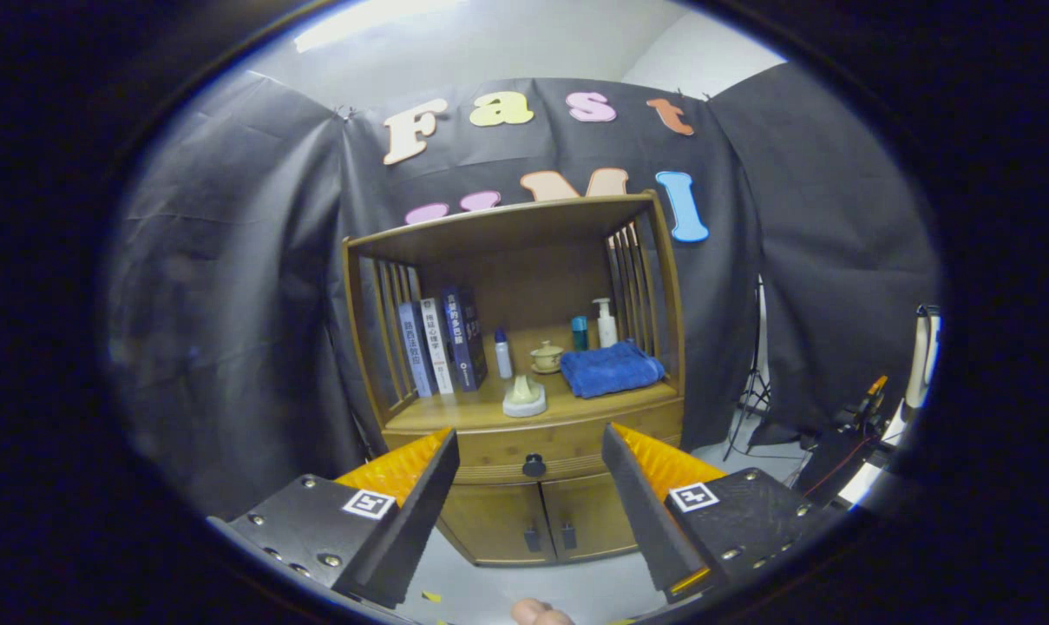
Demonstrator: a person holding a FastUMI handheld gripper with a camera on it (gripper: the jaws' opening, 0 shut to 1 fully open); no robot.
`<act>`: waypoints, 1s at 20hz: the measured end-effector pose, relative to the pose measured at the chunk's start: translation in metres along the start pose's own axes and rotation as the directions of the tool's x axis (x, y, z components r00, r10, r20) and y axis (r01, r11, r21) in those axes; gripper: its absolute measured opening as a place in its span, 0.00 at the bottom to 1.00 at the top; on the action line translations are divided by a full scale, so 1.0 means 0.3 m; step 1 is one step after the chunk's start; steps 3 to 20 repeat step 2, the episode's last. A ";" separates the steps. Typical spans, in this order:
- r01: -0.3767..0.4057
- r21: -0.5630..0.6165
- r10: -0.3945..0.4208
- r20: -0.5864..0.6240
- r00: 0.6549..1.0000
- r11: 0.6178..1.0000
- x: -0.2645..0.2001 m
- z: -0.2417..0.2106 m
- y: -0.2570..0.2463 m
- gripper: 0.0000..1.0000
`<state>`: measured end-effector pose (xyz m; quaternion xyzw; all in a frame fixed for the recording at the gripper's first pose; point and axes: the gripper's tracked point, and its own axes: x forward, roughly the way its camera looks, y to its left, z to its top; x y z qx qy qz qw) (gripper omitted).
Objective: Pull open the drawer, take out the items inside it, and place them on the countertop above the cabinet.
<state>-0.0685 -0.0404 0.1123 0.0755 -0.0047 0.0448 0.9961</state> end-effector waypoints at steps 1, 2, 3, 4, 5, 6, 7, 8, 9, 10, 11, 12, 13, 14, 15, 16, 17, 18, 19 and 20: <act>-0.005 -0.001 0.005 0.004 1.000 1.000 -0.001 0.005 0.006 0.99; -0.007 0.001 0.007 0.002 1.000 1.000 -0.003 0.004 0.011 0.99; -0.007 0.001 0.007 0.002 1.000 1.000 -0.003 0.004 0.011 0.99; -0.007 0.001 0.007 0.002 1.000 1.000 -0.003 0.004 0.011 0.99; -0.007 0.001 0.007 0.002 1.000 1.000 -0.003 0.004 0.011 0.99; -0.007 0.001 0.007 0.002 1.000 1.000 -0.003 0.004 0.011 0.99; -0.007 0.001 0.007 0.002 1.000 1.000 -0.003 0.004 0.011 0.99; -0.007 0.001 0.007 0.002 1.000 1.000 -0.003 0.004 0.011 0.99; -0.007 0.001 0.007 0.002 1.000 1.000 -0.003 0.004 0.011 0.99; -0.007 0.001 0.007 0.002 1.000 1.000 -0.003 0.004 0.011 0.99; -0.007 0.001 0.007 0.002 1.000 1.000 -0.003 0.004 0.011 0.99; -0.007 0.001 0.007 0.002 1.000 1.000 -0.003 0.004 0.011 0.99; -0.007 0.001 0.007 0.002 1.000 1.000 -0.003 0.004 0.011 0.99; -0.007 0.001 0.007 0.002 1.000 1.000 -0.003 0.004 0.011 0.99; -0.007 0.001 0.007 0.002 1.000 1.000 -0.003 0.004 0.011 0.99; -0.007 0.001 0.007 0.002 1.000 1.000 -0.003 0.004 0.011 0.99; -0.007 0.001 0.007 0.002 1.000 1.000 -0.003 0.004 0.011 0.99; -0.007 0.001 0.007 0.002 1.000 1.000 -0.003 0.004 0.011 0.99; -0.007 0.001 0.007 0.002 1.000 1.000 -0.003 0.004 0.011 0.99; -0.007 0.001 0.007 0.002 1.000 1.000 -0.003 0.004 0.011 0.99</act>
